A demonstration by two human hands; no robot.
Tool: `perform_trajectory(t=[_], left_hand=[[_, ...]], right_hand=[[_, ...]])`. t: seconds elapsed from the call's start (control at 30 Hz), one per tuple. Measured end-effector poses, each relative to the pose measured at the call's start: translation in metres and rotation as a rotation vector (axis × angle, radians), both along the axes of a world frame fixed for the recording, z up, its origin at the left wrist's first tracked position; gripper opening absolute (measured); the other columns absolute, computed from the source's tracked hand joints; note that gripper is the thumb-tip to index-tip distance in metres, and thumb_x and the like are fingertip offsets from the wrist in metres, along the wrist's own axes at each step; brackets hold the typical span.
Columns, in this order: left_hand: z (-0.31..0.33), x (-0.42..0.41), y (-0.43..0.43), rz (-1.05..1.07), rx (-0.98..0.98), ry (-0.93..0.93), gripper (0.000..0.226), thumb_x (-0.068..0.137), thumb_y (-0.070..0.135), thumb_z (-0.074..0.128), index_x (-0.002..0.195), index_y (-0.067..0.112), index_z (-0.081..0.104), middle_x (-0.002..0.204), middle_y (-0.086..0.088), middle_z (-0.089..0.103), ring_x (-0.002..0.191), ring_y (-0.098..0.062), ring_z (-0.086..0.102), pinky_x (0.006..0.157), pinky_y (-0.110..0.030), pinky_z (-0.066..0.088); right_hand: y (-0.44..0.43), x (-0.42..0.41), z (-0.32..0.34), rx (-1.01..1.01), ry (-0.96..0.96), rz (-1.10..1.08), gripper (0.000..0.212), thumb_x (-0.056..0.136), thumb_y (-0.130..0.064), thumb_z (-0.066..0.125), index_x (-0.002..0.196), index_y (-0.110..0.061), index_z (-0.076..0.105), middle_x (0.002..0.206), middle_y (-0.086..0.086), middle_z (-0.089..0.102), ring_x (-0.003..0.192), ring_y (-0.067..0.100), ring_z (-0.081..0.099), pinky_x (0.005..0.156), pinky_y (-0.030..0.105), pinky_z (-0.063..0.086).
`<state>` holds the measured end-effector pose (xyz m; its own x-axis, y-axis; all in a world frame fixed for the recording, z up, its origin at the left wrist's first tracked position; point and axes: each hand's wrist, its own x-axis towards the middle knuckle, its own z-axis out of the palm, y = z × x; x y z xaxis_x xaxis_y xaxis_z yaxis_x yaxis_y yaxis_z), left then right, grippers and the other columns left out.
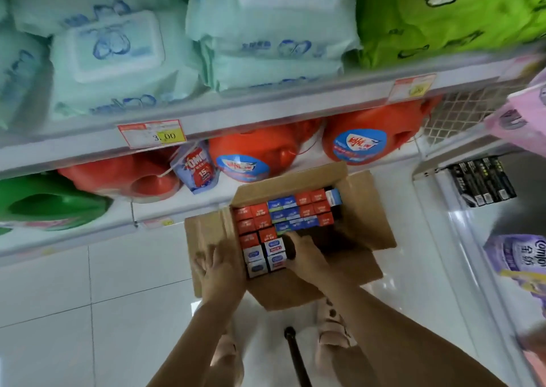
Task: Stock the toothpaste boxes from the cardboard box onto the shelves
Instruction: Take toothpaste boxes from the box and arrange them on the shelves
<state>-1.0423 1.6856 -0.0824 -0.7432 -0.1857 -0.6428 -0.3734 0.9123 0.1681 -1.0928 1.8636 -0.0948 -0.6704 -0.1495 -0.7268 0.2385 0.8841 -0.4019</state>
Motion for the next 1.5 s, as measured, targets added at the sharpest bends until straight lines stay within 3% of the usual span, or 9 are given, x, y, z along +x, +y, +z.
perform_trajectory(t=[0.13,0.2,0.3,0.5,0.67,0.83,1.17,1.4,1.5], left_hand=[[-0.043,0.014,-0.011,0.163,0.24,-0.073,0.081,0.09,0.039,0.056,0.151,0.029,0.004,0.154,-0.003,0.026,0.141,-0.024,0.029,0.115,-0.052,0.017],[-0.053,0.015,-0.01,0.23,0.396,-0.082,0.096,0.087,0.029,0.064,0.151,0.026,-0.007,0.143,-0.006,0.044,0.125,-0.025,0.05,0.101,-0.038,0.04],[-0.056,0.006,-0.007,0.254,0.407,-0.045,0.093,0.09,0.016,0.057,0.15,0.023,-0.013,0.126,-0.01,0.059,0.107,-0.029,0.06,0.087,-0.033,0.047],[-0.053,-0.013,-0.01,0.253,0.391,-0.074,0.081,0.095,0.011,0.046,0.15,0.017,-0.014,0.119,-0.017,0.062,0.105,-0.03,0.061,0.084,-0.033,0.049],[-0.054,-0.016,-0.006,0.268,0.365,-0.101,0.079,0.097,0.012,0.043,0.15,0.017,-0.015,0.125,-0.016,0.058,0.108,-0.03,0.059,0.085,-0.033,0.05],[-0.055,-0.021,-0.009,0.31,0.372,-0.133,0.083,0.094,0.009,0.049,0.151,0.021,-0.01,0.129,-0.014,0.056,0.111,-0.028,0.059,0.082,-0.032,0.052],[-0.058,-0.024,-0.01,0.262,0.315,-0.173,0.078,0.095,0.01,0.048,0.151,0.015,-0.006,0.123,-0.014,0.058,0.103,-0.028,0.061,0.078,-0.031,0.052],[-0.049,-0.029,0.002,0.305,0.258,-0.086,0.046,0.089,0.011,0.051,0.131,0.003,0.034,0.126,-0.018,0.05,0.111,-0.033,0.054,0.085,-0.035,0.048],[-0.038,-0.024,0.011,0.23,0.287,-0.04,0.071,0.081,0.013,0.063,0.142,0.011,0.026,0.141,-0.013,0.034,0.128,-0.03,0.039,0.101,-0.04,0.045]], right_hand=[[-0.028,0.003,-0.05,0.042,-0.062,0.073,0.068,0.091,-0.015,0.058,0.146,-0.032,0.022,0.145,0.013,0.025,0.125,0.03,0.045,0.102,0.036,0.041],[-0.035,0.006,-0.068,0.078,-0.076,0.106,0.072,0.091,-0.014,0.057,0.149,-0.032,0.018,0.15,0.013,0.017,0.128,0.031,0.043,0.104,0.037,0.041],[-0.038,0.008,-0.08,0.129,-0.059,0.116,0.073,0.088,-0.014,0.061,0.146,-0.028,0.021,0.145,0.016,0.025,0.118,0.032,0.052,0.092,0.036,0.048],[-0.04,0.008,-0.086,0.303,0.013,0.043,0.071,0.089,-0.034,0.06,0.145,-0.032,0.017,0.13,0.014,0.043,0.106,0.027,0.057,0.069,0.032,0.046],[-0.046,0.009,-0.089,0.284,0.02,-0.047,0.064,0.093,-0.027,0.055,0.146,-0.029,0.019,0.122,0.014,0.051,0.102,0.025,0.058,0.069,0.03,0.046],[-0.047,0.005,-0.09,0.276,0.041,-0.204,0.034,0.092,-0.024,0.058,0.122,-0.015,0.045,0.113,0.009,0.06,0.1,0.023,0.062,0.073,0.03,0.05],[-0.04,0.0,-0.097,0.166,-0.034,-0.267,0.041,0.083,-0.019,0.069,0.118,-0.015,0.048,0.117,0.008,0.06,0.107,0.026,0.06,0.083,0.037,0.055],[-0.022,-0.011,-0.061,0.158,0.027,-0.192,0.037,0.08,-0.026,0.073,0.11,-0.013,0.056,0.11,0.005,0.065,0.101,0.02,0.063,0.077,0.029,0.053],[-0.009,-0.015,-0.024,0.111,0.063,-0.151,0.04,0.081,-0.03,0.072,0.113,-0.012,0.055,0.113,0.005,0.062,0.103,0.02,0.061,0.079,0.027,0.05]])
